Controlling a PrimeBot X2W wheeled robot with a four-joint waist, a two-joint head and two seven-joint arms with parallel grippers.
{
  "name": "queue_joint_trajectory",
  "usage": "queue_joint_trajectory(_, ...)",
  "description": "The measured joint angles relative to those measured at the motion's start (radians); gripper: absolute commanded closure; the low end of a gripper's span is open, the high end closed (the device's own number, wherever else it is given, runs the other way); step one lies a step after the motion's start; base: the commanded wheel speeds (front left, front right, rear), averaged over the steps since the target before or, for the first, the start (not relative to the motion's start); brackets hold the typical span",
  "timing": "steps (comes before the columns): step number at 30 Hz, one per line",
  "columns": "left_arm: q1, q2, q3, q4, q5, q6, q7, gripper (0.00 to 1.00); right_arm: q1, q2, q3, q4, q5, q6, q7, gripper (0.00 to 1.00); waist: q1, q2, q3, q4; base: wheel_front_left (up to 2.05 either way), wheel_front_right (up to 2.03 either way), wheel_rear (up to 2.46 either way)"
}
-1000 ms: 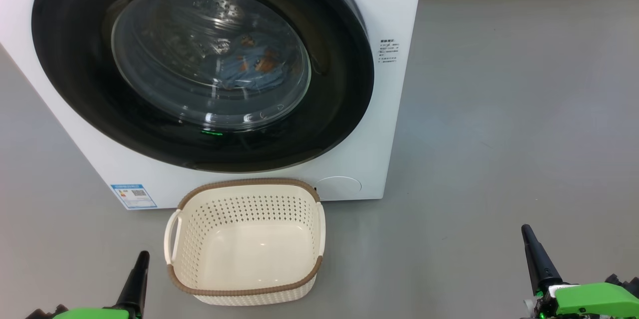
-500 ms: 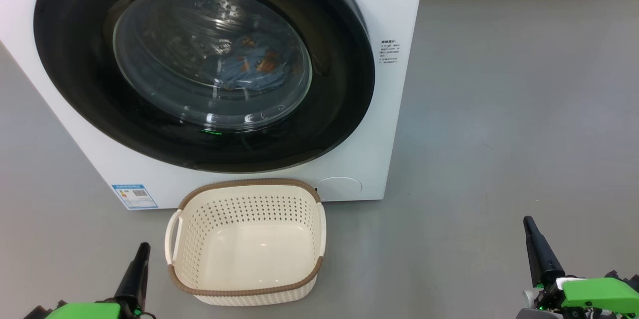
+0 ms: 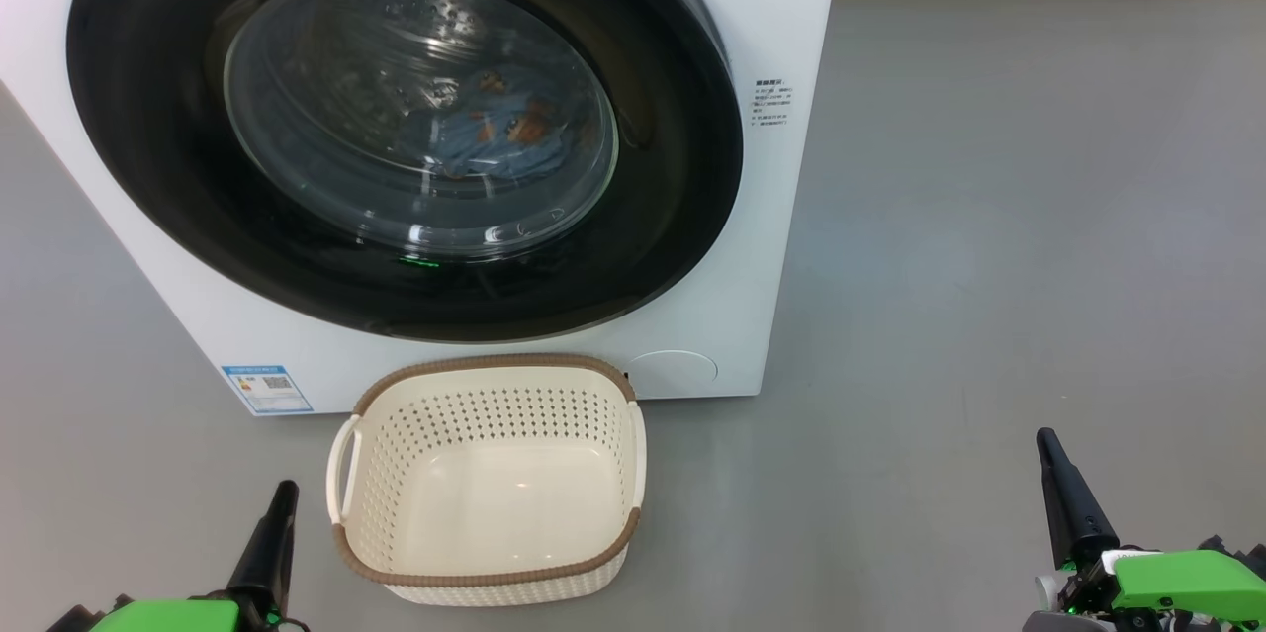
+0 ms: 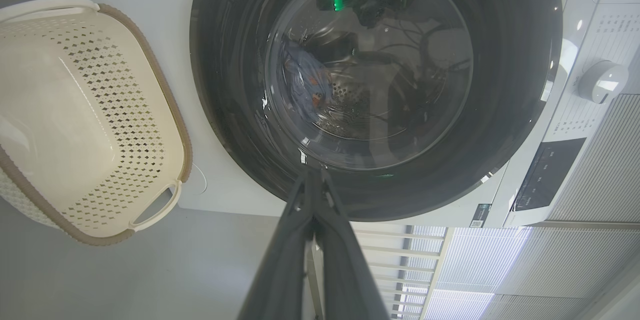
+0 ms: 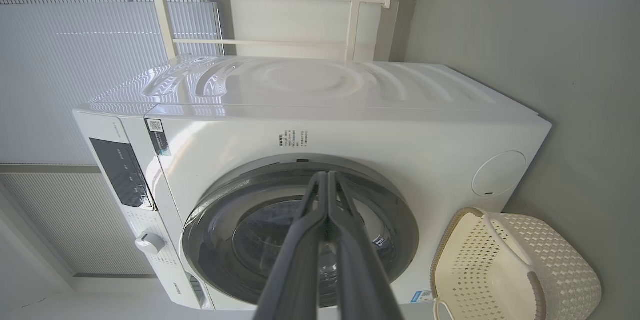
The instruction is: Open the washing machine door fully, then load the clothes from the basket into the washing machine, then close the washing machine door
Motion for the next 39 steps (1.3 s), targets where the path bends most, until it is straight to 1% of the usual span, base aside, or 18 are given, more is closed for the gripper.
queue_joint_trajectory(39, 0.000, 0.000, 0.000, 0.000, 0.000, 0.000, 0.000, 1.00, 0.000, 0.000, 0.000, 0.000, 0.000, 0.000, 0.000, 1.00, 0.0000, 0.0000, 0.000, 0.000, 0.00, 0.00, 0.00)
